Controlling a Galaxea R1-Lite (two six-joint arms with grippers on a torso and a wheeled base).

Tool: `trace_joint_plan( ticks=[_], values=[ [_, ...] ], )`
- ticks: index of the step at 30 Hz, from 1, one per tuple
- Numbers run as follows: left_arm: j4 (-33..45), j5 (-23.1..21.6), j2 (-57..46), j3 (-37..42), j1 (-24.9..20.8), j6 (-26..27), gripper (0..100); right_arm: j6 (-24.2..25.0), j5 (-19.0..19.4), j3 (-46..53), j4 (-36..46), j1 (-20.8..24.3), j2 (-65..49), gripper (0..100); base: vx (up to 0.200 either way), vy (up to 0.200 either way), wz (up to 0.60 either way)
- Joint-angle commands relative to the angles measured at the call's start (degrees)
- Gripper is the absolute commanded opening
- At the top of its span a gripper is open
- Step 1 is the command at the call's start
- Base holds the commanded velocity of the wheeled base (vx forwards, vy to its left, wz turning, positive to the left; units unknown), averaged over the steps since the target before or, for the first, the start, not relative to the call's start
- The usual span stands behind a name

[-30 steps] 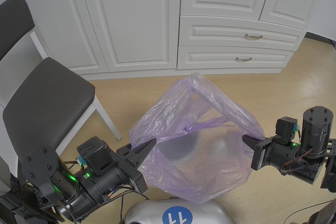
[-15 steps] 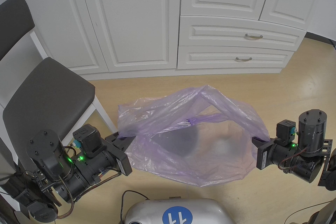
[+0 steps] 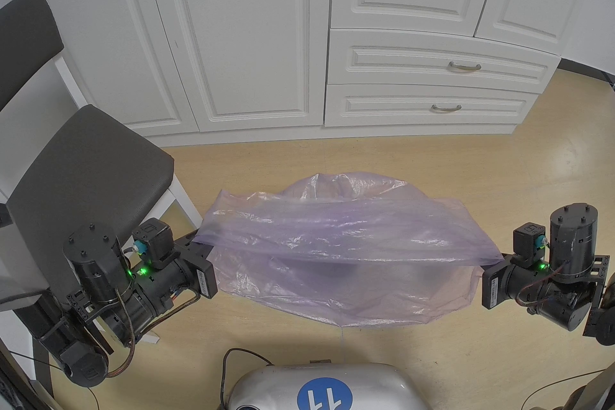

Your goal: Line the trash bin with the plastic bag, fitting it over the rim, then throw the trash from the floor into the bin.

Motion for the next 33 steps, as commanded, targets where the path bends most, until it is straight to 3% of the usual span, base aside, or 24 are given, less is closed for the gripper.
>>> trace_joint_plan(
  ticks=[1, 15, 19, 29, 33],
  values=[
    [0.10, 0.06, 1.19, -0.22, 1.14, 0.08, 0, -0.79, 0.06, 0.50, 0.00, -1.40, 0.22, 0, 0.000, 0.000, 0.00],
    [0.45, -0.02, 1.72, 0.31, 2.72, 2.45, 0, -8.00, 0.59, 5.07, -0.09, -2.28, -0.75, 0, 0.000, 0.000, 0.00],
    [0.19, -0.38, 1.72, 1.10, 3.16, 3.33, 0, -12.22, 1.38, 7.09, -0.35, -3.78, -2.06, 0, 0.000, 0.000, 0.00],
    [-0.43, -18.39, 1.46, 5.94, 9.05, 9.22, 0, -24.61, 16.85, 11.58, -0.53, -11.07, -8.22, 0, 0.000, 0.000, 0.00],
    [-0.52, -20.77, 1.02, 6.73, 10.28, 10.27, 0, -27.07, 20.01, 12.28, -0.53, -13.18, -9.45, 0, 0.000, 0.000, 0.00]
  ],
)
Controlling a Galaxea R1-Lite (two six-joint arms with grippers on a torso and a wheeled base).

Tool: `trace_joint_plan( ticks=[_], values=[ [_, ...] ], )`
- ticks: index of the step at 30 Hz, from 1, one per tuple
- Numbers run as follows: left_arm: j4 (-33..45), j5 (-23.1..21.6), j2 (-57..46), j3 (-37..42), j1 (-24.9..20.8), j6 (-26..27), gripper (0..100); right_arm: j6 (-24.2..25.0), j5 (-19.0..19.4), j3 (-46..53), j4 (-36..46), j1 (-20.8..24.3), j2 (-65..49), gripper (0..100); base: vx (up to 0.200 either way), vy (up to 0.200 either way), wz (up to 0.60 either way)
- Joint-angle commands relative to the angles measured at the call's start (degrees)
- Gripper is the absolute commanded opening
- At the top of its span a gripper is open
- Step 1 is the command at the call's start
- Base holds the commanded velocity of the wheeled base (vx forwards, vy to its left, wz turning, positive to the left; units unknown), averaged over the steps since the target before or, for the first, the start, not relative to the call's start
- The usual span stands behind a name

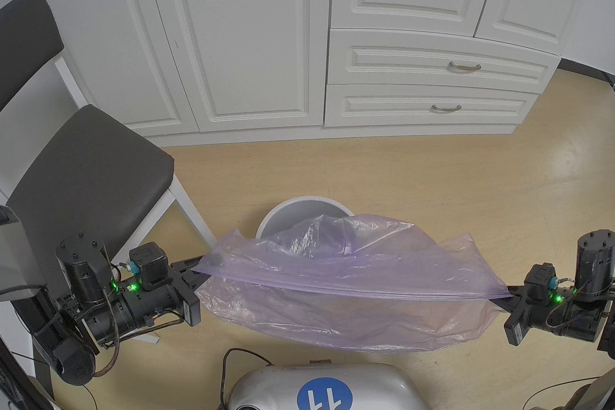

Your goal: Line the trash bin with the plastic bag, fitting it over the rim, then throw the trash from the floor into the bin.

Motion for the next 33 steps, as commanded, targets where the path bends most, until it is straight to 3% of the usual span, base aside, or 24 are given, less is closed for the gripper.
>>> trace_joint_plan(
  ticks=[1, 8, 33],
  values=[
    [-0.05, -1.81, -0.67, 1.63, 2.76, 1.36, 0, -2.74, 2.53, 1.62, -0.05, -3.87, -3.55, 0, 0.000, 0.000, 0.00],
    [-0.05, -3.48, -0.58, 1.72, 4.16, 2.06, 0, -6.16, 6.04, 2.32, 0.03, -7.03, -4.34, 0, 0.000, 0.000, 0.00],
    [-0.05, -3.39, -1.02, 2.34, 3.28, 2.15, 0, -6.43, 6.22, 2.76, 0.12, -6.94, -4.78, 0, 0.000, 0.000, 0.00]
  ],
)
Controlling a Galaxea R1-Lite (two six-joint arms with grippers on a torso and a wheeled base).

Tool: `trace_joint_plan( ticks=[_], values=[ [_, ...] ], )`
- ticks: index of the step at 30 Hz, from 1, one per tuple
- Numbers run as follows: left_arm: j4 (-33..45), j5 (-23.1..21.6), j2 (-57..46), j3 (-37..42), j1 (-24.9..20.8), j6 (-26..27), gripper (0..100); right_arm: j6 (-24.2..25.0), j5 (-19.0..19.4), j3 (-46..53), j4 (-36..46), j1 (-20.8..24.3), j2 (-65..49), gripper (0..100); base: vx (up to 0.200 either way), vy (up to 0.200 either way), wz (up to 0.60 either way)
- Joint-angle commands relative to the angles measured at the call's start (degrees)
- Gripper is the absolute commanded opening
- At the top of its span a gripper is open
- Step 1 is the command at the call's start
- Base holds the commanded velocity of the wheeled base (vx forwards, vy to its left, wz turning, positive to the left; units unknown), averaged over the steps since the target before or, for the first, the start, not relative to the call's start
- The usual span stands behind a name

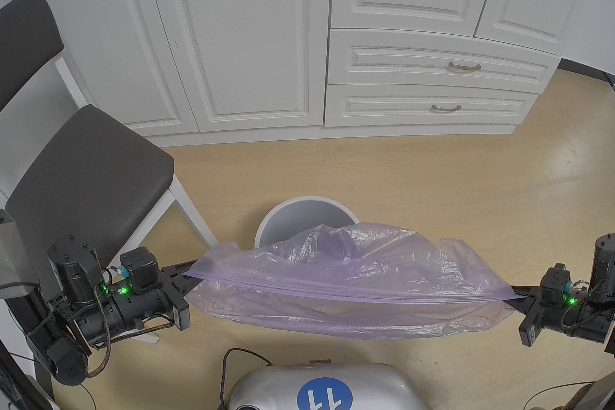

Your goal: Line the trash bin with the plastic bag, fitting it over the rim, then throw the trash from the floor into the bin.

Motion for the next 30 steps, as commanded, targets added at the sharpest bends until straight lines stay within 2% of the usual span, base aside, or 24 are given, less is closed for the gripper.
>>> trace_joint_plan(
  ticks=[1, 30],
  values=[
    [-0.03, -0.05, -0.17, -0.03, -0.33, 0.08, 0, 0.00, 0.08, -0.02, -0.03, 0.12, -0.01, 0, 0.000, 0.000, 0.00],
    [-0.03, 0.21, -0.26, 0.32, -6.31, 0.08, 0, 0.00, 0.08, -0.37, -0.38, 0.82, -0.19, 0, 0.000, 0.000, 0.00]
  ],
)
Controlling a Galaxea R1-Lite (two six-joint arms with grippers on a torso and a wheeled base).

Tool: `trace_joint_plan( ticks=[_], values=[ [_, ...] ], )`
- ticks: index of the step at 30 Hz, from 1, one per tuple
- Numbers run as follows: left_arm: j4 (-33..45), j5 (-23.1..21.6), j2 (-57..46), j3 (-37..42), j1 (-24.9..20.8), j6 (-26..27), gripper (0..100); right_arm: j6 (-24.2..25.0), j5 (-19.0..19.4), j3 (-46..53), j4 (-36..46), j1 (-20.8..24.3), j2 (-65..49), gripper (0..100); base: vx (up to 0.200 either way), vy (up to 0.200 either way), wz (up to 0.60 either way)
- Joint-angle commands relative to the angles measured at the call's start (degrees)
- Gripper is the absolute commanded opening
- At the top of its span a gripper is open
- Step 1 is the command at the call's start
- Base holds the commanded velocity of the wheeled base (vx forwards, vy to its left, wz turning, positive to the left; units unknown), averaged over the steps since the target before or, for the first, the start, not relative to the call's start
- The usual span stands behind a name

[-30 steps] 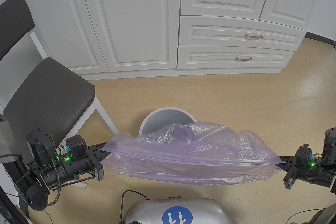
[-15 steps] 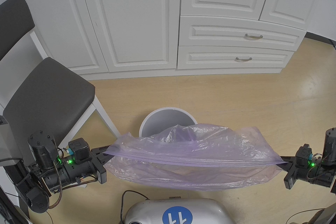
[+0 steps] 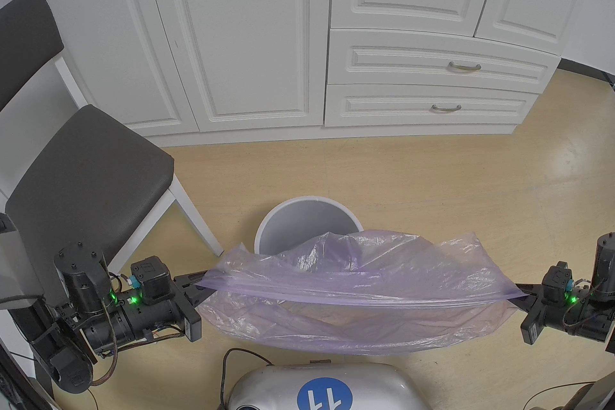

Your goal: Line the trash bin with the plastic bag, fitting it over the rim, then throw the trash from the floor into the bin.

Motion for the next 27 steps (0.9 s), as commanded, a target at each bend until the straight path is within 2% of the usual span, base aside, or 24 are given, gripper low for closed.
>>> trace_joint_plan(
  ticks=[1, 12, 15, 22, 23, 27],
  values=[
    [-0.03, -0.12, -0.01, -0.24, -1.18, -0.03, 0, -0.03, 0.17, -0.30, -0.18, 0.11, 0.11, 0, 0.000, 0.000, 0.00],
    [-0.03, 0.06, -2.91, 0.02, -5.66, -0.12, 0, 0.94, 0.09, -1.09, -0.36, 2.66, 0.29, 0, 0.000, 0.000, 0.00],
    [-0.03, 0.32, -2.30, -0.15, -8.65, -0.20, 0, 3.14, 0.00, -1.09, -0.36, 5.56, 0.82, 0, 0.000, 0.000, 0.00],
    [-0.03, 9.29, -0.71, -2.00, -14.45, -2.67, 0, 5.69, -0.18, -1.36, -0.36, 8.99, 2.40, 0, 0.000, 0.000, 0.00],
    [-0.03, 9.46, -0.71, -2.00, -14.62, -2.75, 0, 5.77, -0.18, -1.44, -0.36, 9.08, 2.49, 0, 0.000, 0.000, 0.00],
    [-0.03, 15.70, 0.16, -4.28, -18.31, -5.92, 0, 9.99, -1.58, -2.59, -0.45, 12.07, 4.07, 0, 0.000, 0.000, 0.00]
  ],
)
